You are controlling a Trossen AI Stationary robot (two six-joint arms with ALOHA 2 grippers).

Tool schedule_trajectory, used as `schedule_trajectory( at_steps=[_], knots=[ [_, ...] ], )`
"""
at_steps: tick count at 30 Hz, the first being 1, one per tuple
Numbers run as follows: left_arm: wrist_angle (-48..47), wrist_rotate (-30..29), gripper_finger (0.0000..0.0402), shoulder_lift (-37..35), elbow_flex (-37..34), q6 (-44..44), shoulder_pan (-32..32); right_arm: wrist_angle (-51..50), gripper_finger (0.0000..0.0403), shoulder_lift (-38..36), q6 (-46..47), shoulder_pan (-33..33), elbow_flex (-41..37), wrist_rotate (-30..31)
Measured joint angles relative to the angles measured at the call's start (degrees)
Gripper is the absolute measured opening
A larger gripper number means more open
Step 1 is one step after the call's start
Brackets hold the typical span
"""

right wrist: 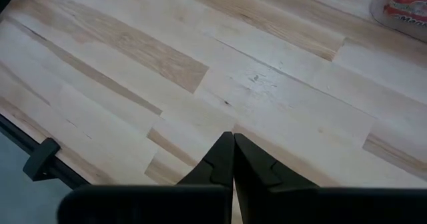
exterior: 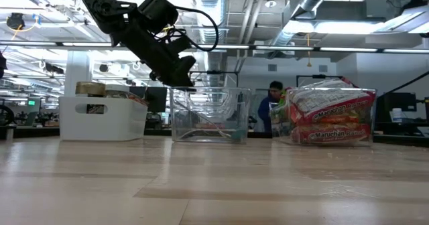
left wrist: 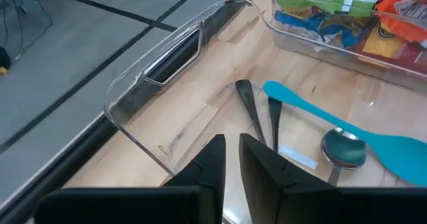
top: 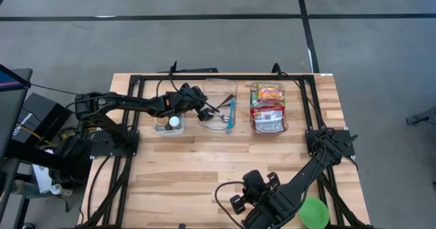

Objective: Pick & Place Food Item
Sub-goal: Return to Home Position

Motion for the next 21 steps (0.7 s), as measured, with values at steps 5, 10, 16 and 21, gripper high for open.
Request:
schedule_trajectory(
  at_steps=[5,10,16,21],
  knots=[
    [-1.10,0.02,0.0051,-0.04,0.00,-3.86,0.02,0.01,0.0000,0.00,-1.40,0.00,0.00,0.00],
    [-1.59,0.04,0.0057,-0.05,0.00,-5.54,0.00,0.02,0.0000,0.00,-2.35,0.00,0.00,0.02],
    [-2.03,0.07,0.0052,-1.57,0.00,-5.68,-0.09,0.00,0.0000,0.00,-3.16,0.00,0.00,0.02],
    [-2.95,0.95,0.0040,-5.04,0.00,-5.70,-0.09,0.02,0.0000,0.00,-4.55,0.00,-0.02,0.43]
  ],
)
